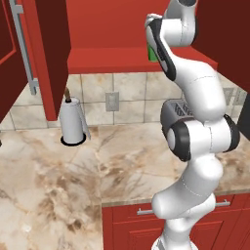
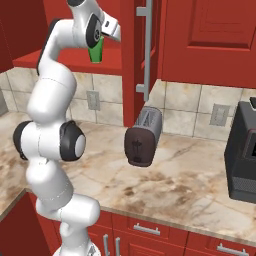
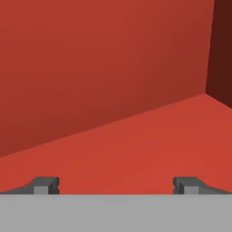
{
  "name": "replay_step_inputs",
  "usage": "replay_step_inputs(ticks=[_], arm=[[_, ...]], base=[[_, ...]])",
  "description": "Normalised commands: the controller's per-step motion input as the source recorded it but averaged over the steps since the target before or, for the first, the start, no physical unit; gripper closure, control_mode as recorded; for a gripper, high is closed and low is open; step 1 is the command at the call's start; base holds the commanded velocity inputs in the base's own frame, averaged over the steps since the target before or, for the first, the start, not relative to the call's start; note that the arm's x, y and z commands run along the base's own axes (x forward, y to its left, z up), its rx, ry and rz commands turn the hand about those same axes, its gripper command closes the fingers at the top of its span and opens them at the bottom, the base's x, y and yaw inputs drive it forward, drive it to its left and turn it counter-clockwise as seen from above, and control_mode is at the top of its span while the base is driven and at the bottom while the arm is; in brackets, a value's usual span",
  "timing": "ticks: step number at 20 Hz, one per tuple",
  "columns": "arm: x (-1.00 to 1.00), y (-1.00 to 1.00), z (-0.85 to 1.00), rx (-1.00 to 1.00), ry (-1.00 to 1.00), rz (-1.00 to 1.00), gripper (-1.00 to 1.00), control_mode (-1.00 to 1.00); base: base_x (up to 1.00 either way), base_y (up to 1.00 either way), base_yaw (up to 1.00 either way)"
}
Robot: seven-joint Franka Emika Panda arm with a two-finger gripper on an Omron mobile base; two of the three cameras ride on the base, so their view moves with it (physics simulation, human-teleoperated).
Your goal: Open the cabinet directly in front. Then move the liquor and the cup to the dining counter with the candle on it.
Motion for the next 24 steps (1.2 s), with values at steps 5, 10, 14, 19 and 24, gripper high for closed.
replay_step_inputs(ticks=[5,10,14,19,24], arm=[[-0.01,0.00,-0.01,0.00,0.00,0.00,-1.00,-1.00],[-0.25,0.00,-0.22,0.00,0.06,0.00,-1.00,-1.00],[0.16,0.00,-0.08,0.00,0.00,0.00,-1.00,-1.00],[0.35,0.00,-0.15,0.00,0.00,0.00,-1.00,-1.00],[-0.05,0.01,-0.43,0.00,0.11,0.00,-1.00,-1.00]], base=[[0.00,0.00,0.00],[0.00,0.00,0.00],[0.00,0.00,0.00],[0.00,0.00,0.00],[0.00,0.00,0.00]])
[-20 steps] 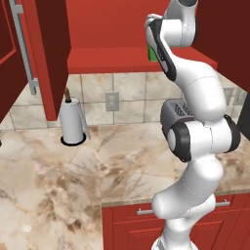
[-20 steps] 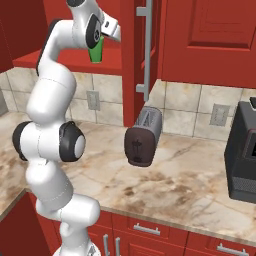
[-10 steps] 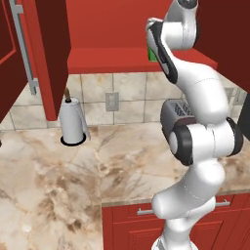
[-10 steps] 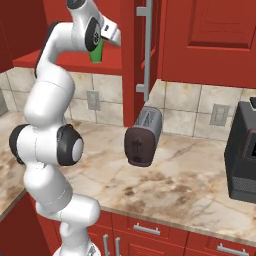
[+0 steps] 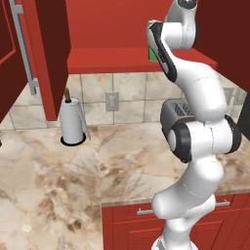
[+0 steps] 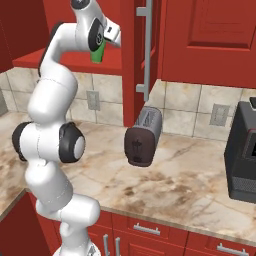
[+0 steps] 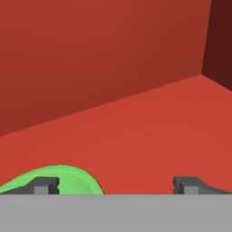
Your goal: Open the cabinet directly in front. Then move the liquor and the cup to the dining counter with the candle on it.
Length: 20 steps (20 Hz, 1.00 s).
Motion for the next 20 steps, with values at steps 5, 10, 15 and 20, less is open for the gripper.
replay_step_inputs(ticks=[5,10,15,20], arm=[[-0.55,0.25,-0.65,-0.01,0.17,0.02,1.00,-1.00],[-0.14,0.07,-0.20,-0.01,0.04,0.00,1.00,-1.00],[0.00,0.00,0.00,0.00,-0.02,0.00,1.00,-1.00],[-0.03,0.00,0.00,-0.11,-0.42,0.00,1.00,-1.00]], base=[[0.00,0.00,0.00],[0.00,0.00,0.00],[0.00,0.00,0.00],[0.00,0.00,0.00]])
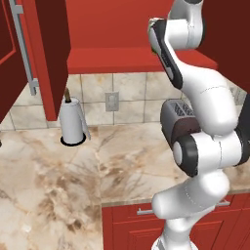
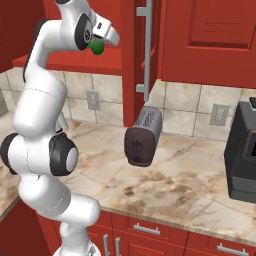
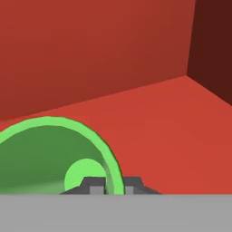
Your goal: Open the cabinet directly in front. Then move the liquor and the cup to the dining counter with the candle on it.
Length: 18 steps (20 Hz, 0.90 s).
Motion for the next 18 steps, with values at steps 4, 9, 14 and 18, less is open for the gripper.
replay_step_inputs(ticks=[4,9,14,18], arm=[[0.00,0.00,-0.03,-0.10,-0.34,0.00,1.00,-1.00],[-0.05,0.00,-0.14,-0.03,-0.03,0.00,1.00,-1.00],[-1.00,0.11,0.42,0.00,-0.40,0.00,1.00,-1.00],[-1.00,0.27,0.30,0.00,-0.29,0.00,1.00,-1.00]], base=[[0.00,0.00,0.00],[0.00,0.00,0.00],[0.00,0.00,0.00],[0.00,0.00,0.00]])
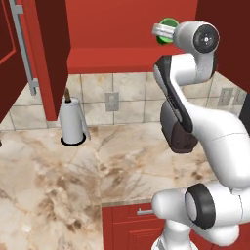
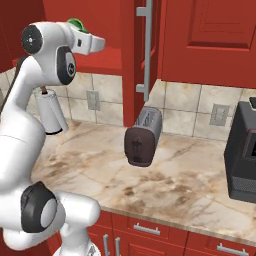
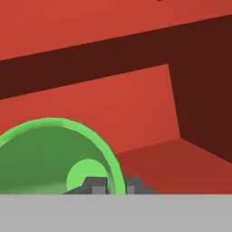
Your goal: Open the cabinet directly in front. Then move the liquor and the cup to the dining counter with the candle on it.
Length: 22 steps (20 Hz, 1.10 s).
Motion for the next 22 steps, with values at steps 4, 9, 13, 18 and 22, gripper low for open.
replay_step_inputs(ticks=[4,9,13,18,22], arm=[[-1.00,0.32,0.00,0.00,-0.01,0.00,1.00,-1.00],[-1.00,0.22,-0.03,0.00,0.22,0.00,1.00,-1.00],[-1.00,0.02,-0.19,0.06,0.20,0.00,1.00,-1.00],[-1.00,0.00,-0.94,0.01,0.09,0.00,1.00,-1.00],[-1.00,-0.10,-0.98,0.02,0.17,0.00,1.00,-1.00]], base=[[0.00,0.00,0.00],[0.00,0.00,0.00],[0.00,0.00,0.00],[0.00,0.00,0.00],[0.00,0.00,0.00]])
